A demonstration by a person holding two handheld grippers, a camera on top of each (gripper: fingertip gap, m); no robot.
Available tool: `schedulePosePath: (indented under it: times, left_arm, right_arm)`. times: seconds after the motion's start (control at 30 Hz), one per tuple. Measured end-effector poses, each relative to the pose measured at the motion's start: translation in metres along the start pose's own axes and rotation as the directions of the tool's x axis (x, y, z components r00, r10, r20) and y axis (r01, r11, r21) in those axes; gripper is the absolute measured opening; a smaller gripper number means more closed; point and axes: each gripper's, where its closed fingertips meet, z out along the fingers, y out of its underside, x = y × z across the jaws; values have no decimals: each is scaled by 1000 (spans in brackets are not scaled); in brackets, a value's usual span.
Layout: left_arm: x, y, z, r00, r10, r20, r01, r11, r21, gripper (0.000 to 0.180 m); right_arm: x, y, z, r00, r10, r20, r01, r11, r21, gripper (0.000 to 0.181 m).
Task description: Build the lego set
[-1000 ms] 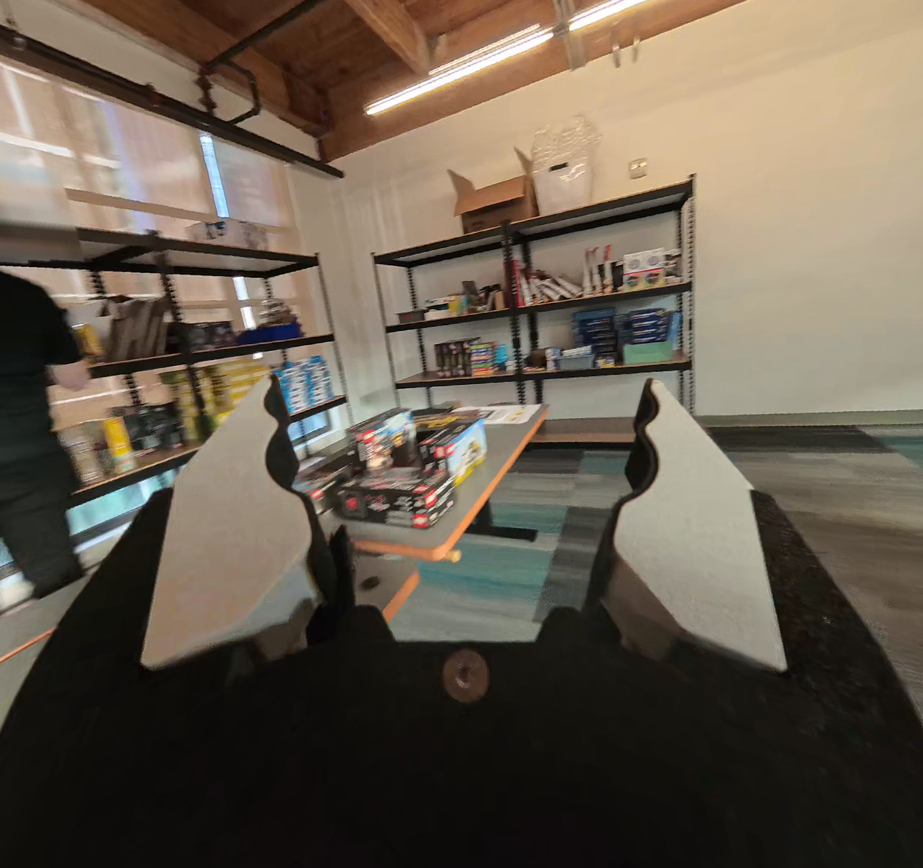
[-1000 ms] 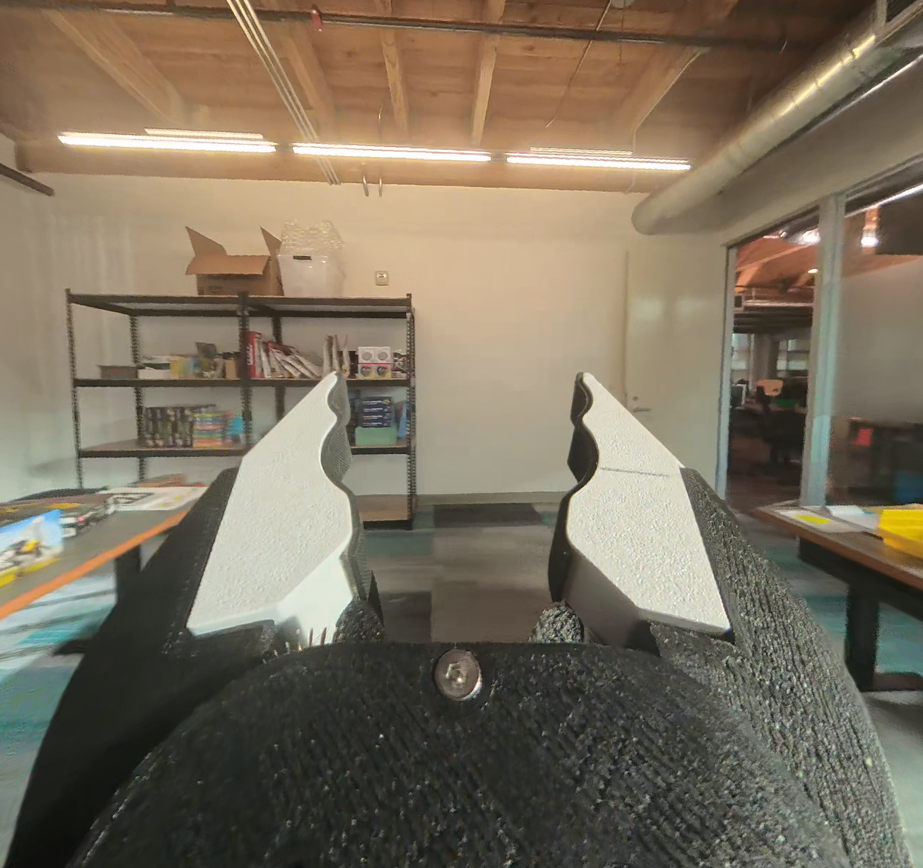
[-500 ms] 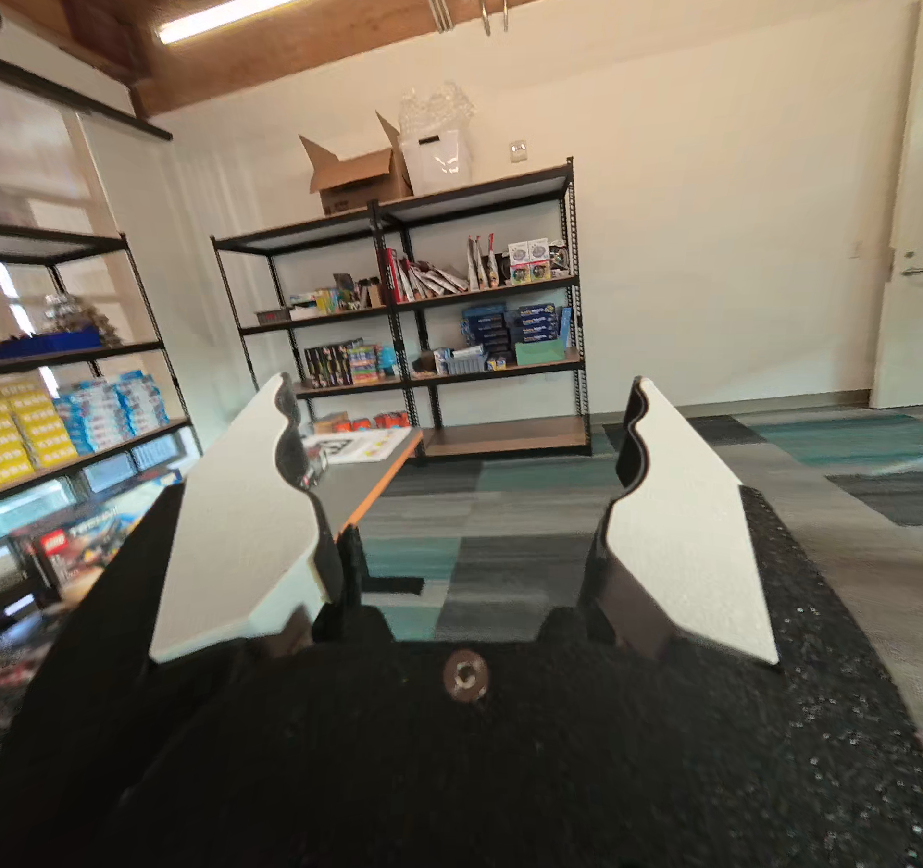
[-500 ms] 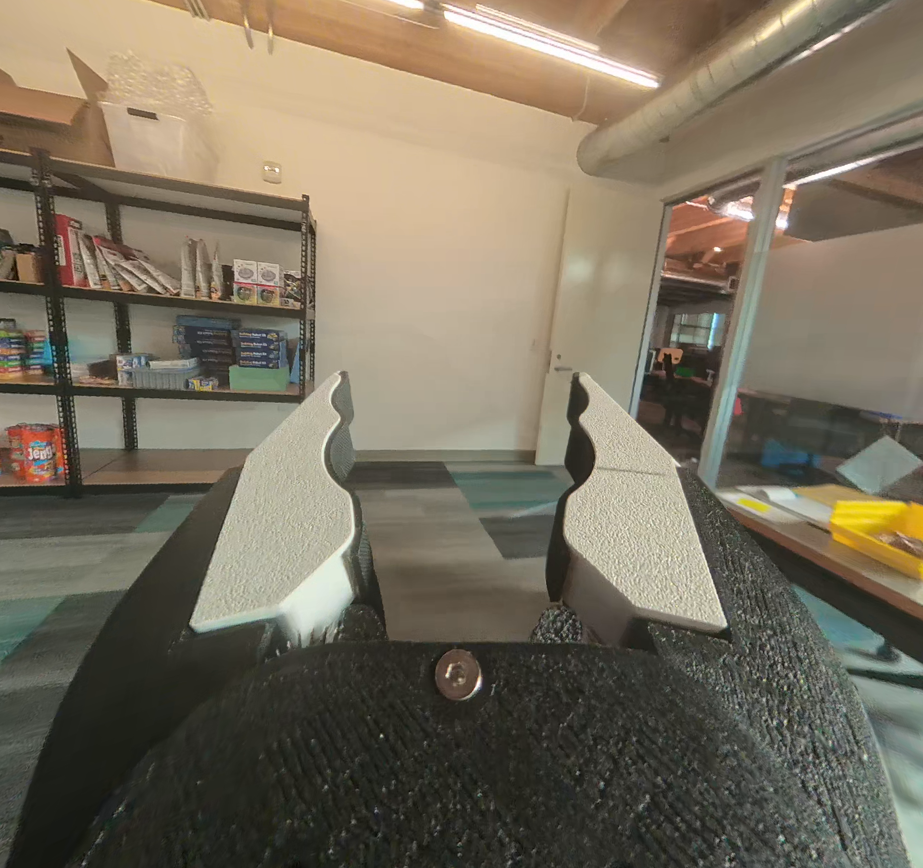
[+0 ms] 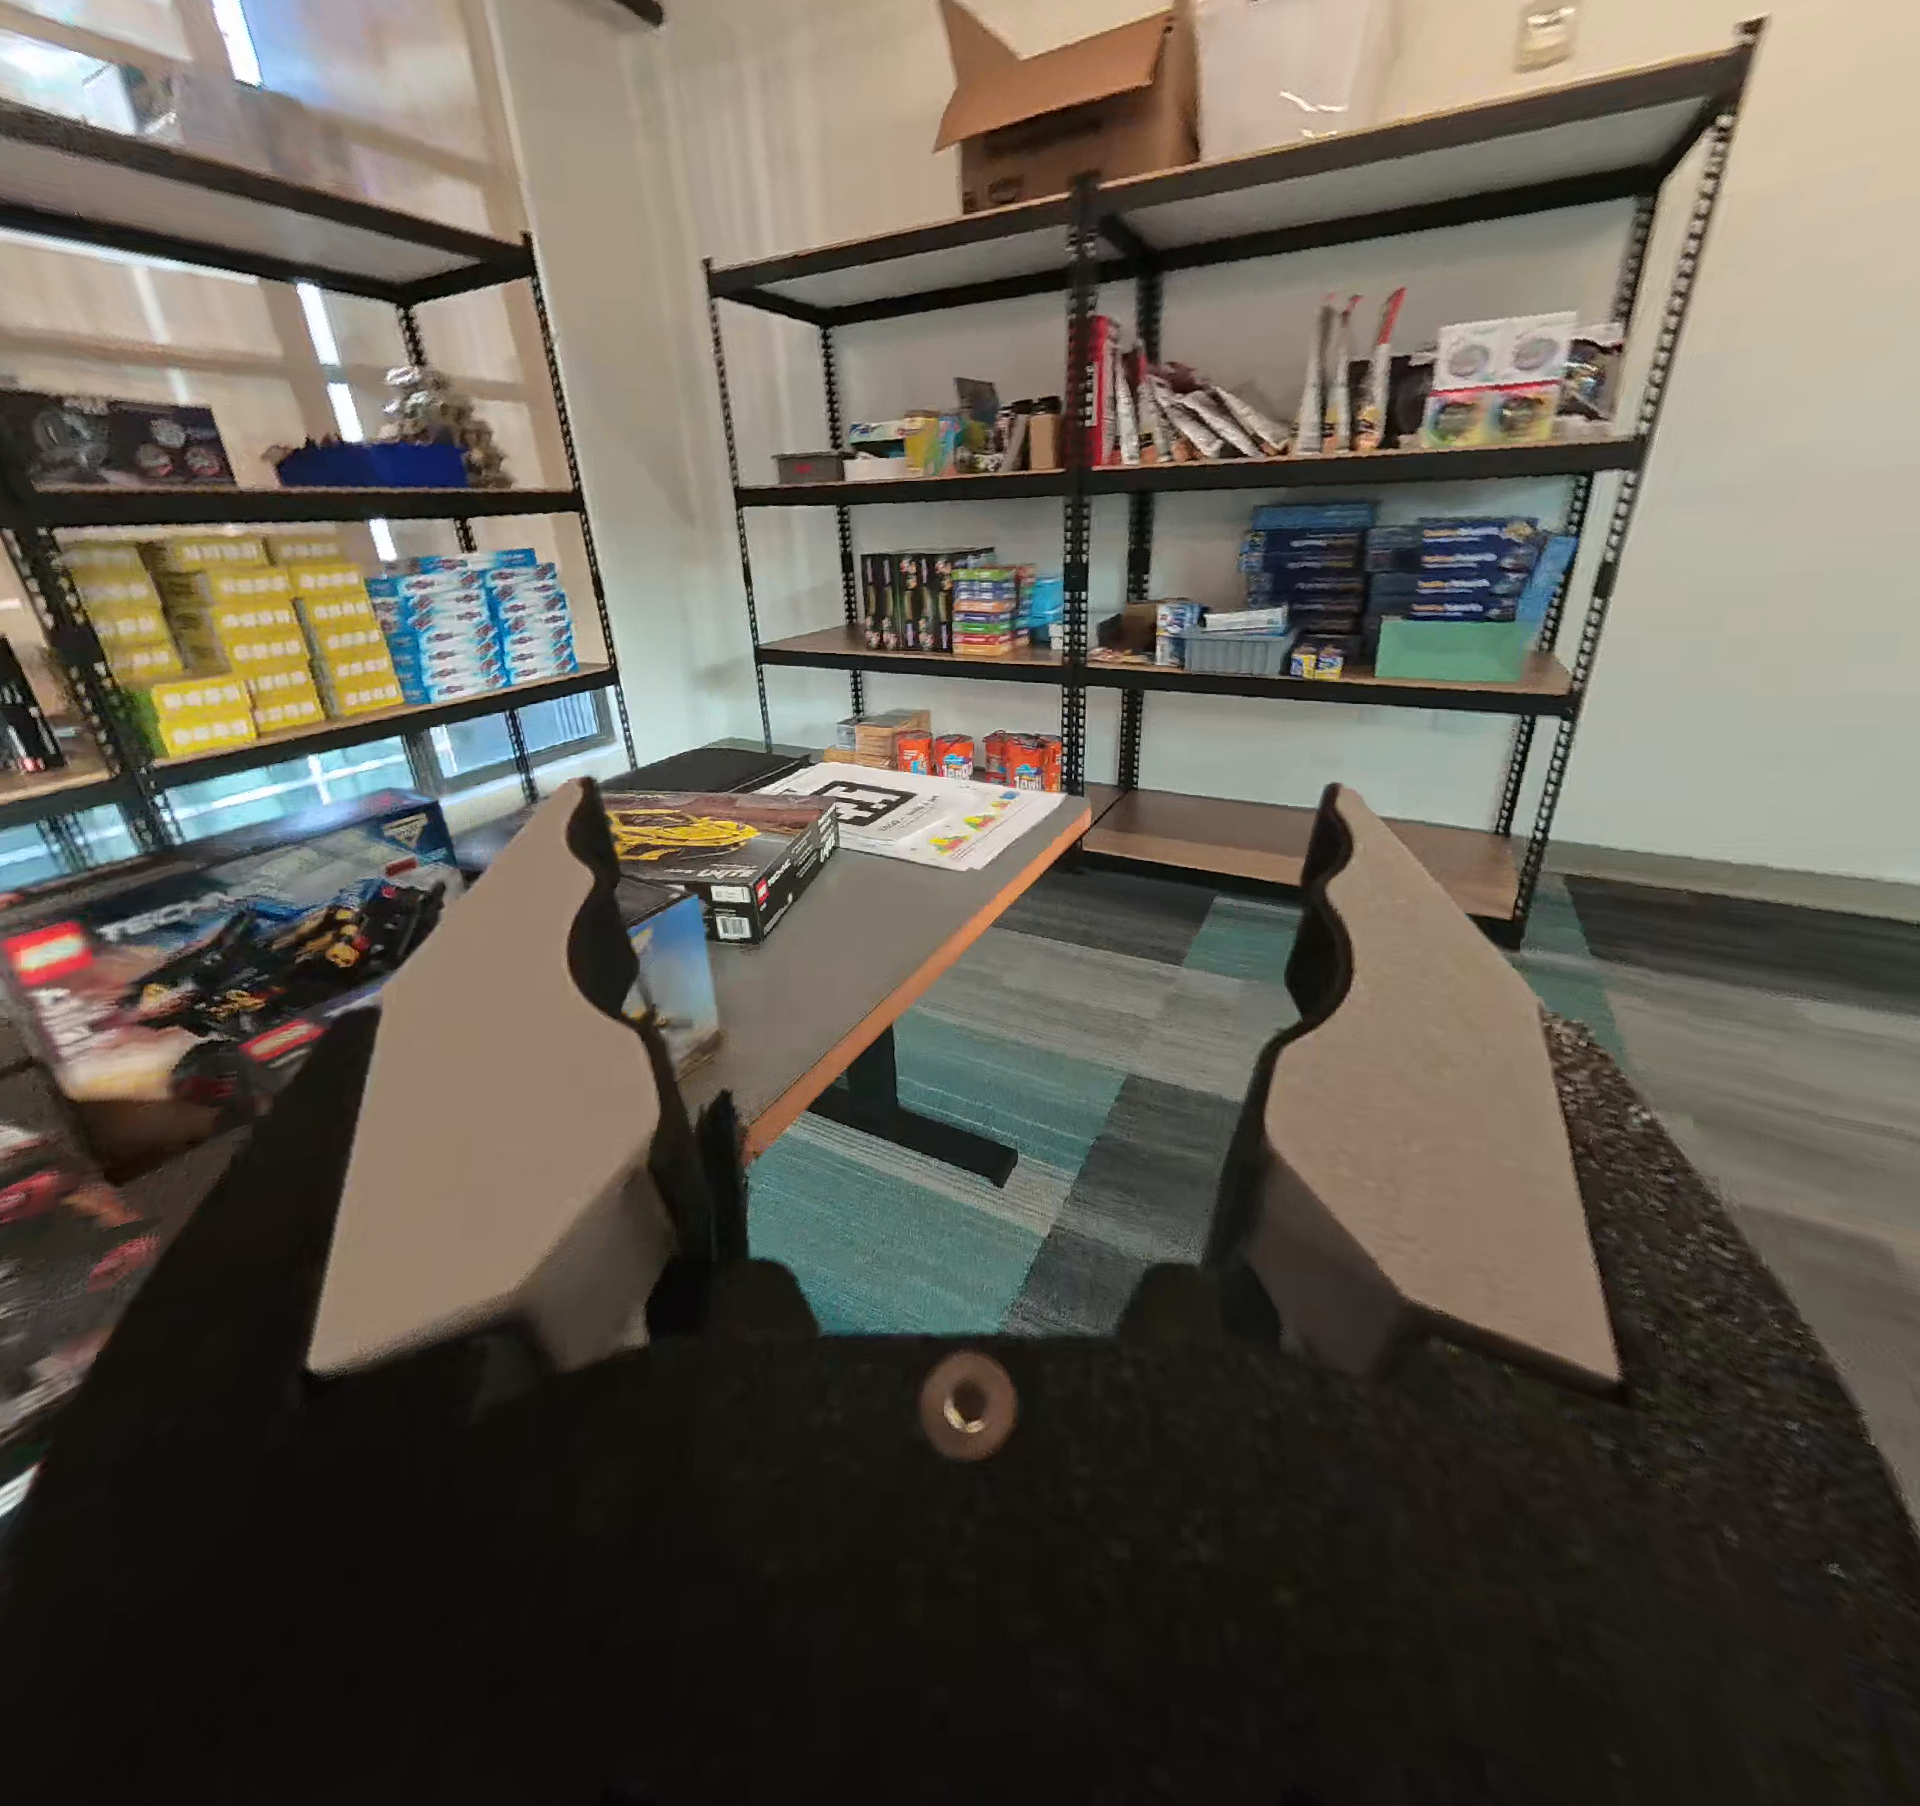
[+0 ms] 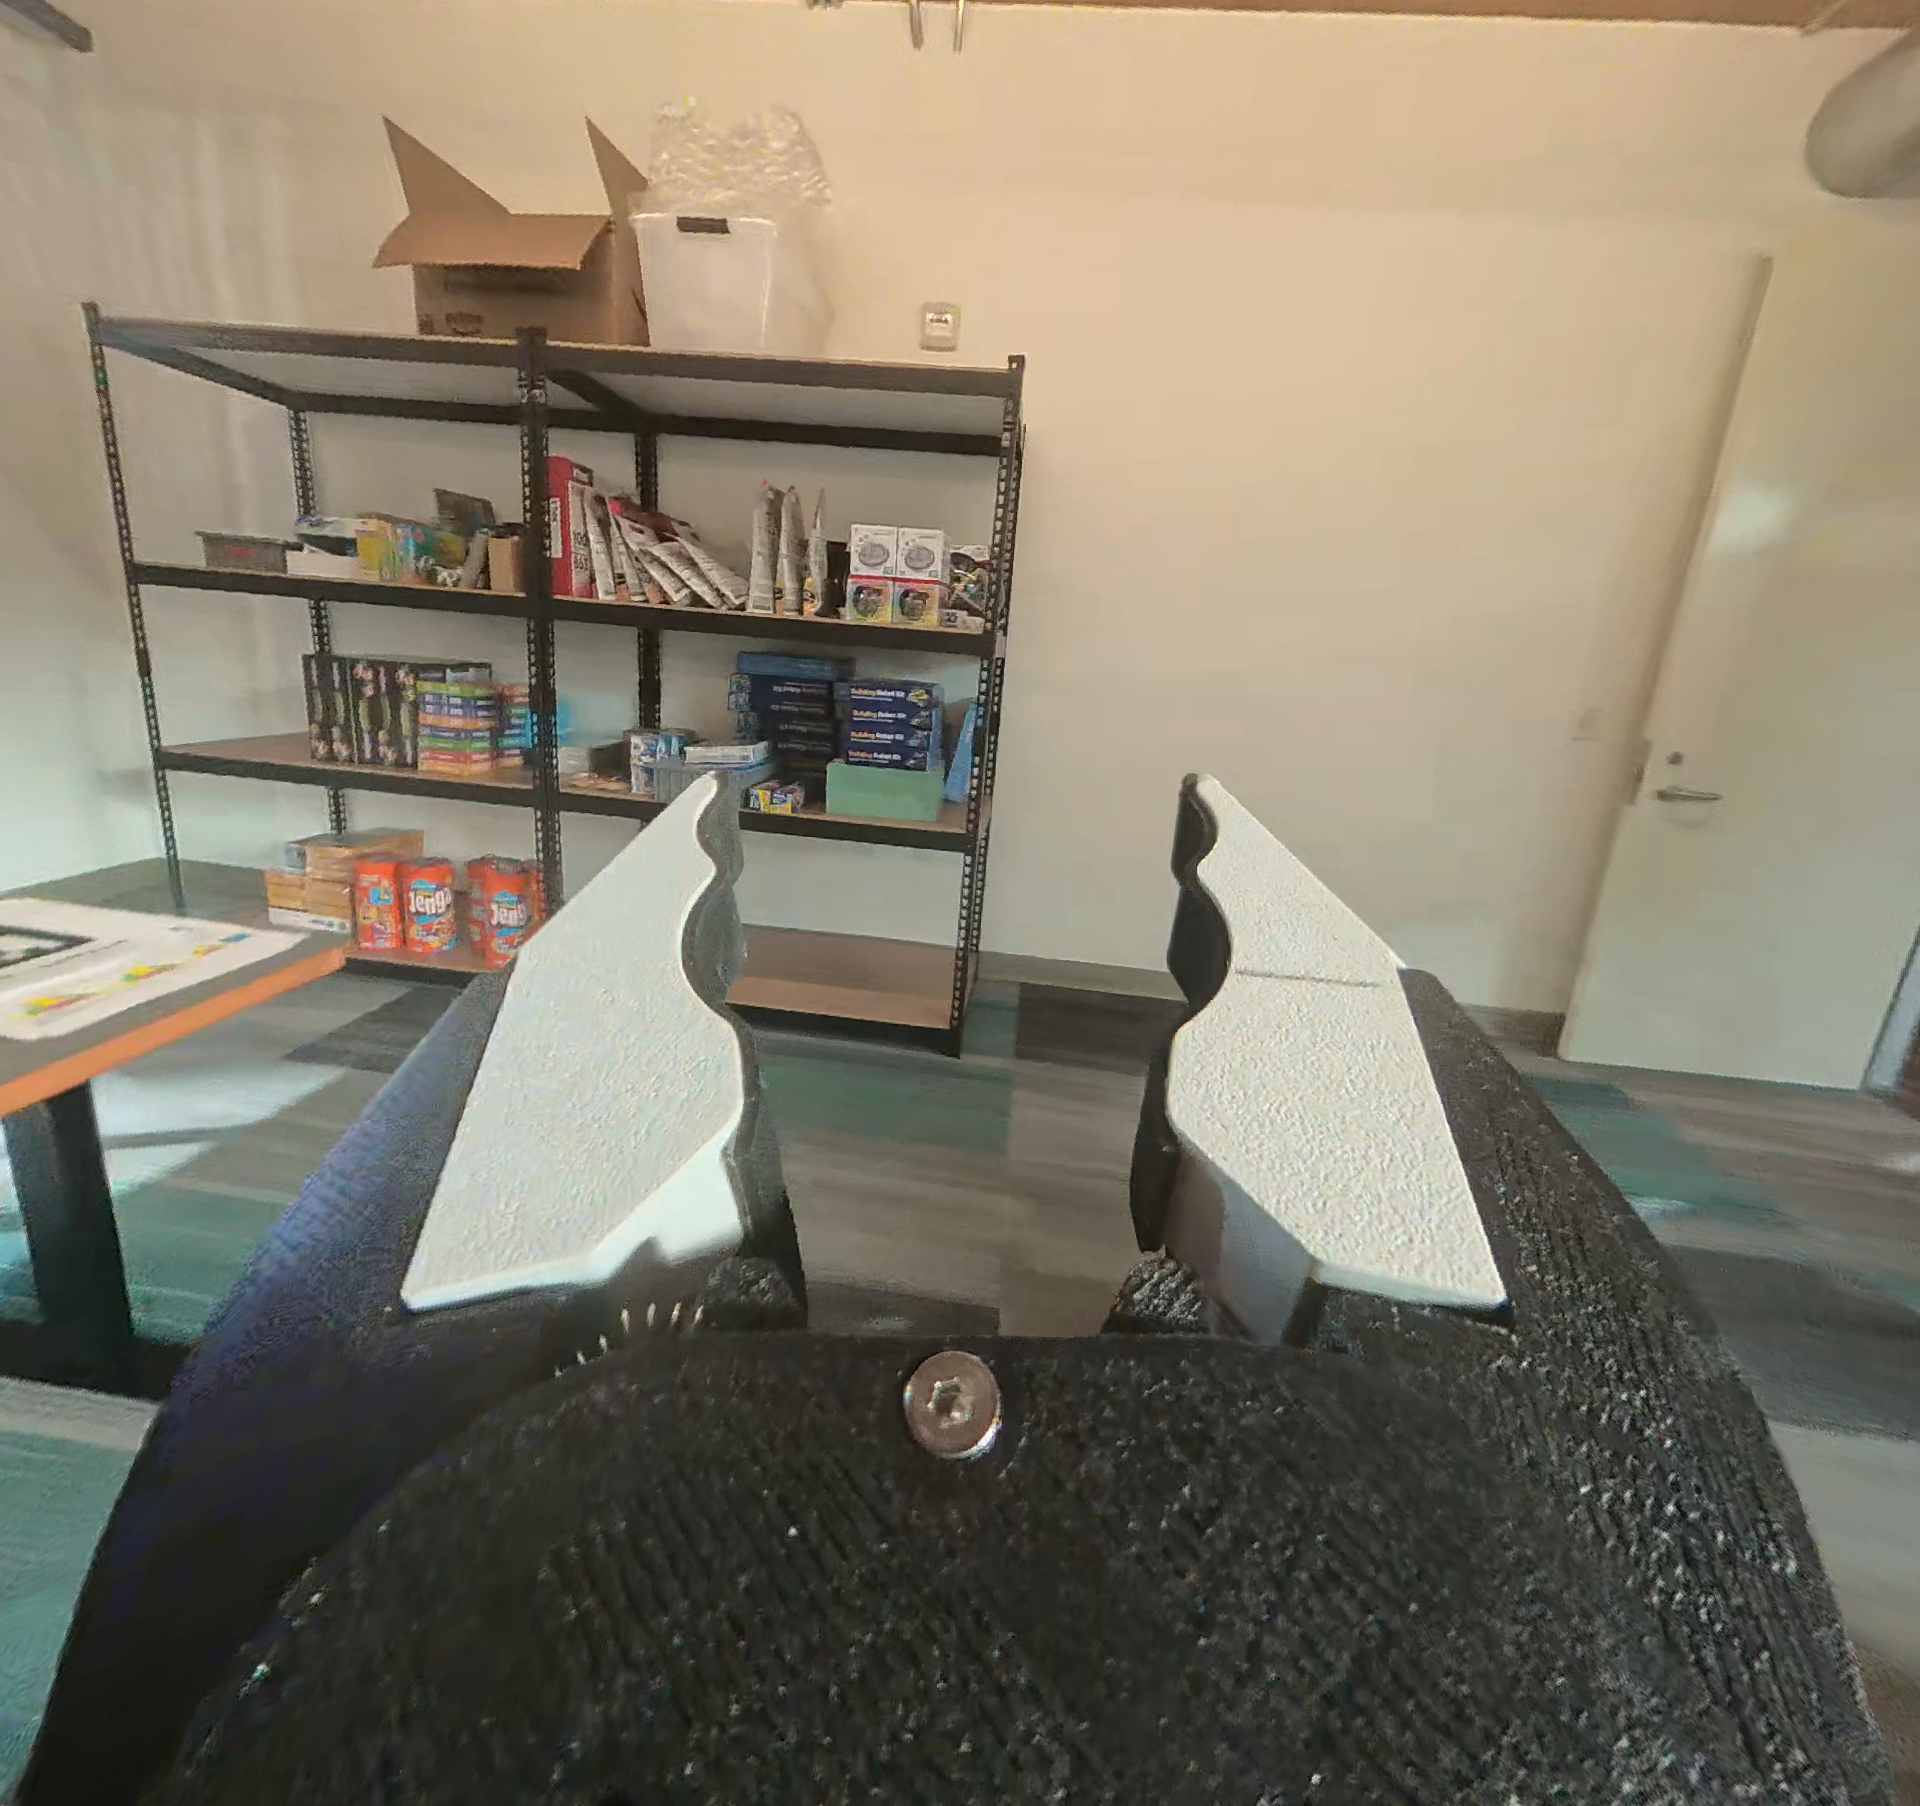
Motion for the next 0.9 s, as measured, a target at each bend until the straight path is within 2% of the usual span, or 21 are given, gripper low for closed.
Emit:
schedulePosePath:
  times: [0.07, 0.23, 0.47, 0.6, 0.73, 0.9]
  left_arm:
    - [7, 4, 55, 1000, -28, 5, 28, 1000, -13, 125]
    - [79, -2, 199, 994, 8, -110, -5, 1000, 31, 121]
    - [228, 16, 367, 952, -13, -305, 40, 996, 84, 124]
    - [288, 58, 455, 943, -17, -331, 34, 998, 46, 124]
    - [326, 79, 551, 946, -81, -314, 71, 997, -41, 125]
    - [349, 68, 658, 961, 6, -276, -1, 1000, 20, 125]
  right_arm:
    - [-4, 3, 58, 1000, 19, 10, -18, 1000, -13, 84]
    - [6, -6, 172, 995, -82, -48, 87, 992, 90, 81]
    - [26, 107, 281, 982, -167, -87, 161, 984, -70, 78]
    - [51, 161, 368, 976, -180, -124, 170, 981, -90, 78]
    - [77, 188, 480, 973, -164, -165, 149, 984, -99, 77]
    - [55, 219, 622, 980, -181, -77, 175, 981, -83, 76]
